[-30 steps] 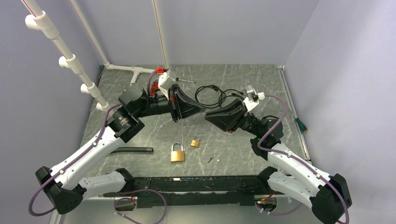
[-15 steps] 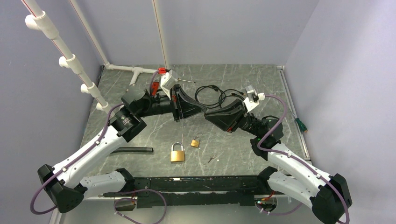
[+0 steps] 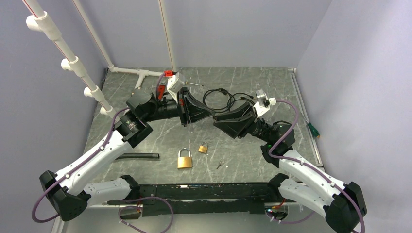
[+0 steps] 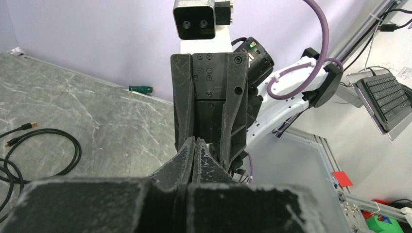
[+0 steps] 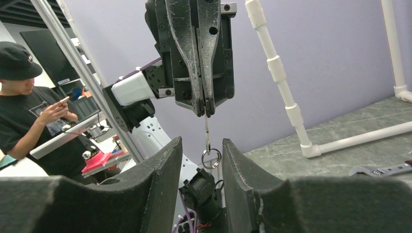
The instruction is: Unlock with the key
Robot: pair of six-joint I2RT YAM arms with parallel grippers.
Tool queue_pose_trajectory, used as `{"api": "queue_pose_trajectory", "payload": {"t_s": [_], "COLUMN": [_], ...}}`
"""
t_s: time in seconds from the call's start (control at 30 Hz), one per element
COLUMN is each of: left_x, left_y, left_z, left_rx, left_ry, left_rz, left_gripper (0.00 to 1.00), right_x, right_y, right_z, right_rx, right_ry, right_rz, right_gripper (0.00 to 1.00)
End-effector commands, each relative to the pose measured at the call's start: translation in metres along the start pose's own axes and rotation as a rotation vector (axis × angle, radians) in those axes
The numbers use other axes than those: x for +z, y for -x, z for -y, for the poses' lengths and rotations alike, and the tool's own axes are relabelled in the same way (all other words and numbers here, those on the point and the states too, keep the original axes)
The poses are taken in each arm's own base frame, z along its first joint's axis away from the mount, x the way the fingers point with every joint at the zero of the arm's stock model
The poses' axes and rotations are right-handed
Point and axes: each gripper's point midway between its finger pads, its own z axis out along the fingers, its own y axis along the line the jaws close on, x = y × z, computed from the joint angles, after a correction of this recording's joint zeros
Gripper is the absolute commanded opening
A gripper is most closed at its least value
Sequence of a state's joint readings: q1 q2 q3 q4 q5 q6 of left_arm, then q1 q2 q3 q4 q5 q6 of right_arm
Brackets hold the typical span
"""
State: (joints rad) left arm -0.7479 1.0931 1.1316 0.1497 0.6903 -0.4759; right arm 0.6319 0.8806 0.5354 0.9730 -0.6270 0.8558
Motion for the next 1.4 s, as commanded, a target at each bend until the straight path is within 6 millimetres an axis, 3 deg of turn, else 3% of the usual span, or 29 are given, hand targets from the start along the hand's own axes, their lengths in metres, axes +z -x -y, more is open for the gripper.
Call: {"api": "queue_pose_trajectory", "payload": {"t_s": [0.0, 0.13, 0.47, 1.03, 1.1, 1.17, 1.27, 1.37], "left_x": [0.0, 0.0, 0.001, 0.001, 0.0, 0.0, 0.0, 0.001], "left_y": [0.007, 0.006, 0.004, 0.004, 0.004, 0.004, 0.003, 0.002], "left_z": [0.004, 0.003, -0.001, -0.004, -0.005, -0.006, -0.006, -0.008], "left_rx": [0.02, 0.018, 0.017, 0.027, 0.029, 0.031, 0.032, 0.031], "left_ry": [-0.015, -0.011, 0.001, 0.018, 0.027, 0.032, 0.034, 0.037], "left_rz": [0.028, 0.029, 0.03, 0.033, 0.032, 0.03, 0.029, 0.028], "left_gripper": [0.0, 0.0, 0.0, 0.0, 0.0, 0.0, 0.0, 0.0], "right_x": [0.004, 0.005, 0.007, 0.006, 0.006, 0.005, 0.005, 0.006], "right_y": [0.014, 0.016, 0.015, 0.009, 0.009, 0.008, 0.009, 0.011], "right_z": [-0.009, -0.009, -0.008, -0.005, -0.005, -0.004, -0.005, -0.007], "right_rx": [-0.044, -0.043, -0.041, -0.039, -0.042, -0.044, -0.043, -0.045], "right_ry": [0.025, 0.026, 0.016, 0.001, -0.001, -0.01, -0.013, -0.005], "right_rz": [0.042, 0.045, 0.04, 0.028, 0.023, 0.021, 0.026, 0.031], "right_gripper": [0.36, 0.29, 0.22, 0.19, 0.23, 0.37, 0.5, 0.51]}}
